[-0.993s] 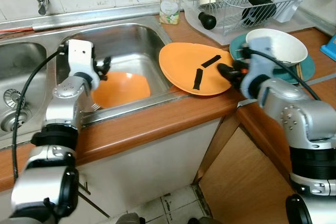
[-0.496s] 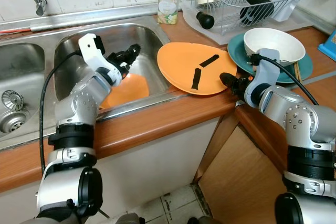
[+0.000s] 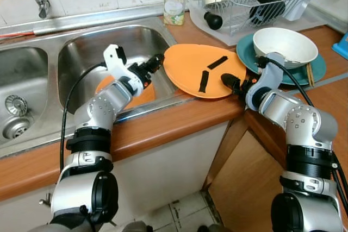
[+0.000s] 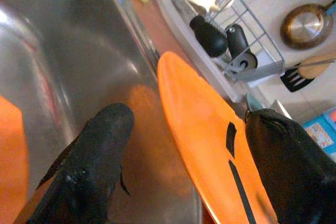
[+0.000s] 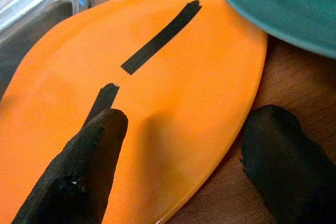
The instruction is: Kitchen organization
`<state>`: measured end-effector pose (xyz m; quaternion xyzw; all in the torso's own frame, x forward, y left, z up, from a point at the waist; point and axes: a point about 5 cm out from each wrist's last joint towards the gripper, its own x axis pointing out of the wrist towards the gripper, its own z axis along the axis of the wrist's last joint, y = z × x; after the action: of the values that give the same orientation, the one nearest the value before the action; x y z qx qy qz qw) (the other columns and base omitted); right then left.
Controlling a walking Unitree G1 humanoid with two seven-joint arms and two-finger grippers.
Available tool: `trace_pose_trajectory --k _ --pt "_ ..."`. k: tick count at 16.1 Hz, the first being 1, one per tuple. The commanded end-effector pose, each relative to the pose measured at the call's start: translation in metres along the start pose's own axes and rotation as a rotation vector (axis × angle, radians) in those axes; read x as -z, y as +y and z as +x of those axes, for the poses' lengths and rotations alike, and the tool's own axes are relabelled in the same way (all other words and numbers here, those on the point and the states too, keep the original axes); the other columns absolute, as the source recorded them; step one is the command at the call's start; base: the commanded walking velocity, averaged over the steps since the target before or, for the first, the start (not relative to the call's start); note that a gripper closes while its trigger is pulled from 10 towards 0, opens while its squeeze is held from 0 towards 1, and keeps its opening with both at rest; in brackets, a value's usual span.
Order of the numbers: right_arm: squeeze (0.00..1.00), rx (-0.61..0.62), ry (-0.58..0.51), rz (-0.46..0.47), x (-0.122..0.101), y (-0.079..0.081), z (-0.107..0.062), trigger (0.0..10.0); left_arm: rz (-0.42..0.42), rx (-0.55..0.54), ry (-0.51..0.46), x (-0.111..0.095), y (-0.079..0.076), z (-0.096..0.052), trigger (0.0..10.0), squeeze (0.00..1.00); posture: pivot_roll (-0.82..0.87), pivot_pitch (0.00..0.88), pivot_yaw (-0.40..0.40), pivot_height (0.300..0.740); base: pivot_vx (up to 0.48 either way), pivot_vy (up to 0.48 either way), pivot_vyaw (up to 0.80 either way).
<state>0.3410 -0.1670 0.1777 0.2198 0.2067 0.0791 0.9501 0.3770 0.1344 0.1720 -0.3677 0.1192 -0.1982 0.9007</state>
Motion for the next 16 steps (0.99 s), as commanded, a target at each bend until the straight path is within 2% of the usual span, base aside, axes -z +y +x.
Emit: trace_pose_trajectory --k 1,2,3,5,6,7,11,13,16 --pt "0.93 -0.007 0.016 0.036 0.003 0.001 0.004 10.0 -0.027 0.001 0.048 0.006 -0.003 0.005 10.0 0.04 -0.07 0.002 0.064 0.74 0.0 0.0 0.0" --pt "0.17 -0.027 0.029 0.04 0.005 0.002 0.006 10.0 -0.059 0.019 0.061 0.011 -0.004 0.007 10.0 0.0 -0.07 0.0 0.066 0.74 0.0 0.0 0.0" --pt "0.0 -0.041 0.036 0.03 0.006 0.005 0.007 10.0 -0.068 0.018 0.075 0.016 -0.004 0.008 10.0 0.0 -0.07 0.0 0.066 0.74 0.0 0.0 0.0" --pt "0.0 -0.065 0.045 0.011 0.007 0.009 0.008 10.0 -0.047 -0.017 0.096 0.022 -0.001 0.01 10.0 0.0 -0.07 0.0 0.066 0.74 0.0 0.0 0.0" --pt "0.0 -0.084 0.048 0.0 0.008 0.013 0.009 10.0 0.014 -0.081 0.094 0.024 0.005 0.012 10.0 0.0 -0.07 0.0 0.067 0.74 0.0 0.0 0.0" --pt "0.0 -0.103 0.047 -0.011 0.008 0.017 0.009 10.0 0.02 -0.105 0.098 0.025 0.007 0.013 10.0 0.0 -0.07 0.0 0.067 0.74 0.0 0.0 0.0" --pt "0.0 -0.194 0.035 -0.049 0.006 0.031 0.01 10.0 -0.04 -0.023 0.12 0.03 -0.003 0.018 10.0 0.0 -0.06 0.0 0.068 0.74 0.0 0.0 0.0" --pt "0.0 -0.267 0.033 -0.085 0.008 0.042 0.008 10.0 -0.083 0.003 0.092 0.029 -0.007 0.022 10.0 0.0 -0.06 0.0 0.068 0.74 0.0 0.0 0.0" --pt "0.0 -0.285 0.032 -0.101 0.009 0.044 0.006 10.0 -0.129 0.021 0.032 0.022 -0.009 0.023 10.0 0.0 -0.06 0.0 0.069 0.74 0.0 0.0 0.0"
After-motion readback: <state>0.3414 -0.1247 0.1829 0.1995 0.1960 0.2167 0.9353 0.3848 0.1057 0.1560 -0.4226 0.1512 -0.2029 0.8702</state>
